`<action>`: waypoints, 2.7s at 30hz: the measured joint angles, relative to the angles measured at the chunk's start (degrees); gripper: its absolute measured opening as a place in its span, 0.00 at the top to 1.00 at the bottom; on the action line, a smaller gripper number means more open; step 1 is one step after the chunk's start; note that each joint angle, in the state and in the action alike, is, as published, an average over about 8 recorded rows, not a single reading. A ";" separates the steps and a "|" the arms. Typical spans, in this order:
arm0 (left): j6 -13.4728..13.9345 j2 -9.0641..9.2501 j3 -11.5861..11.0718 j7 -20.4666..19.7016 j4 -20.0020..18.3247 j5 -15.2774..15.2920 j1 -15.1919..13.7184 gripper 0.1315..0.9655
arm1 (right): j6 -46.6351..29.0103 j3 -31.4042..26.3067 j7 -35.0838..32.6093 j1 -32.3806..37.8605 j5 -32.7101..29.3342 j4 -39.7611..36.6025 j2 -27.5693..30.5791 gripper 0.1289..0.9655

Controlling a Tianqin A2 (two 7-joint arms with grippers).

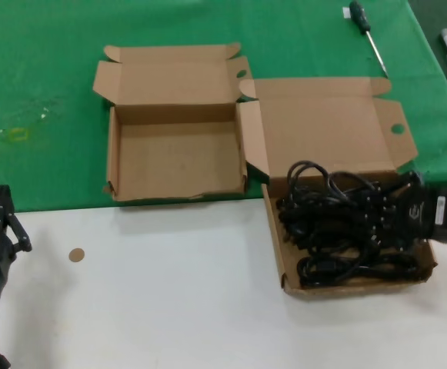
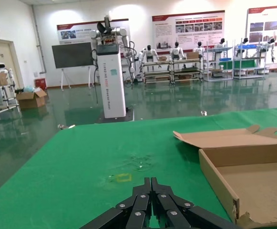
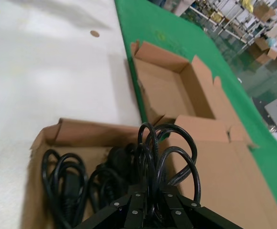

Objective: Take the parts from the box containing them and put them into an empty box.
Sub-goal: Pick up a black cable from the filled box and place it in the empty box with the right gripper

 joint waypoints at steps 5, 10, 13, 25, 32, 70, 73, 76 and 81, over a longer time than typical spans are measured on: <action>0.00 0.00 0.00 0.01 0.00 0.00 0.00 0.98 | -0.71 -0.28 0.31 2.52 -0.34 0.97 -0.12 0.94; 0.00 0.00 0.00 0.01 0.00 0.00 0.00 0.98 | -1.22 -1.70 0.71 6.43 -1.77 1.29 -1.52 0.94; 0.00 0.00 0.00 0.01 0.00 0.00 0.00 0.98 | -1.31 -3.17 1.35 9.23 -3.25 1.24 -3.17 0.94; 0.00 0.00 0.00 0.01 0.00 -0.01 0.00 0.98 | -0.12 -11.00 5.71 20.18 -10.94 -2.61 -14.52 0.94; 0.00 0.00 0.00 0.01 0.00 -0.01 0.00 0.98 | 1.75 -14.53 7.39 25.50 -14.88 -7.66 -21.87 0.94; 0.00 0.00 0.00 0.01 0.00 -0.01 0.00 0.98 | 8.68 -19.77 -1.97 37.74 -19.32 -37.11 -41.53 0.94; 0.00 0.00 0.00 0.01 0.00 -0.01 0.00 0.98 | 9.18 -19.57 -2.88 38.17 -19.19 -38.45 -41.93 0.94; 0.00 0.00 0.00 0.01 0.00 0.00 0.00 0.98 | 9.61 -19.37 -3.42 38.52 -19.08 -39.49 -42.25 0.93; 0.00 0.00 0.00 0.01 0.00 -0.01 0.00 0.98 | 10.00 -19.05 -4.00 38.84 -18.80 -40.57 -42.57 0.91</action>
